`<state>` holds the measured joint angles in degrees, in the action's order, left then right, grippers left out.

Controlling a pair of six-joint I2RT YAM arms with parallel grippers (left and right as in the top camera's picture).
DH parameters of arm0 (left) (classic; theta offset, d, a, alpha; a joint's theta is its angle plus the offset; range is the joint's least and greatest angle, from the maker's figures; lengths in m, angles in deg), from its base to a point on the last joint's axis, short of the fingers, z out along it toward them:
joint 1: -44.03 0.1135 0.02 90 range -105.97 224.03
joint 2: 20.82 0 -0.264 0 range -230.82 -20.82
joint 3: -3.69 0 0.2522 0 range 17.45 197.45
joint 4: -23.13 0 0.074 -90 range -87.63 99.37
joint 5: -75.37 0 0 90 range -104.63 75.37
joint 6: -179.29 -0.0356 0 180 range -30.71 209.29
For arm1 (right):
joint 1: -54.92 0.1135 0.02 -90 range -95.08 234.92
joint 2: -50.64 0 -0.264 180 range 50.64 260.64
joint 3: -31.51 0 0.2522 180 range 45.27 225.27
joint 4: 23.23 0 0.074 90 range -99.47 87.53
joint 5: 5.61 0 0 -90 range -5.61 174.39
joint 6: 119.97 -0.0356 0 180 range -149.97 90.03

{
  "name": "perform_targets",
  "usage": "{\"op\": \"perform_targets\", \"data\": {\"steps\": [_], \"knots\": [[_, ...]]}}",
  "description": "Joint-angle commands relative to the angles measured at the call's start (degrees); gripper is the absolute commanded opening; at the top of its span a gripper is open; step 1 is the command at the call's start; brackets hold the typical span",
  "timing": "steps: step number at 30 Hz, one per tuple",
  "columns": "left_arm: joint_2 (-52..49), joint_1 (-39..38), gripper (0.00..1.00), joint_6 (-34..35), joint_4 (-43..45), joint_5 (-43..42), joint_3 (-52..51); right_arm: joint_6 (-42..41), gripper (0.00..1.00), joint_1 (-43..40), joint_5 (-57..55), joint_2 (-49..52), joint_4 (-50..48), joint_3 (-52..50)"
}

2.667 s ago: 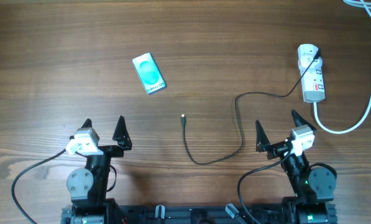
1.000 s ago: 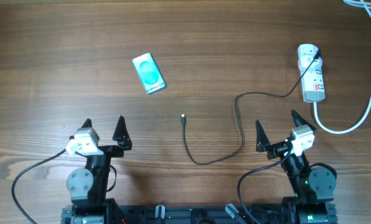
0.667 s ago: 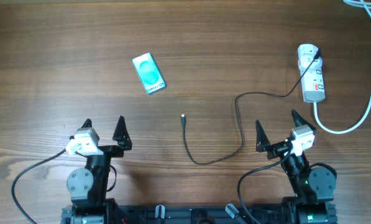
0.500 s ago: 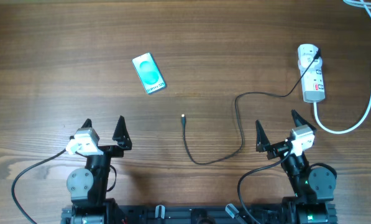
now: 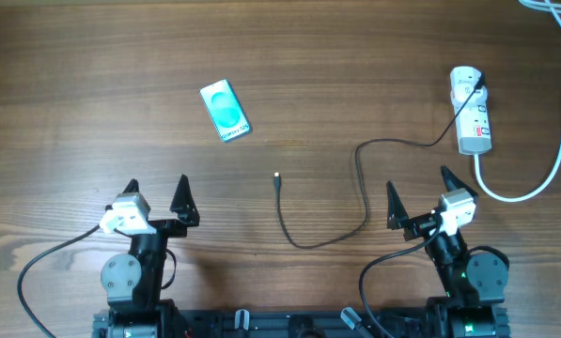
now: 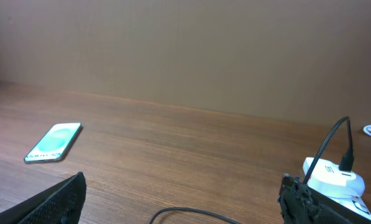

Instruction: Plug charger to phone and switch on socket

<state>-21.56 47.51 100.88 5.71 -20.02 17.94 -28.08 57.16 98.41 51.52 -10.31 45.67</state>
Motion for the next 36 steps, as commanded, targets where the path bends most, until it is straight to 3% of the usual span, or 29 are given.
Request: {"op": "perform_targets", "data": {"steps": [1, 36], "knots": [[0.3, -0.3, 1.00, -0.9, -0.4, 0.5, -0.2, 1.0, 1.00, -0.2, -0.5, -0.5, -0.2, -0.1], [0.3, -0.3, 1.00, -0.9, 1.7, 0.5, -0.2, 1.0, 1.00, -0.2, -0.5, -0.5, -0.2, -0.1]]}}
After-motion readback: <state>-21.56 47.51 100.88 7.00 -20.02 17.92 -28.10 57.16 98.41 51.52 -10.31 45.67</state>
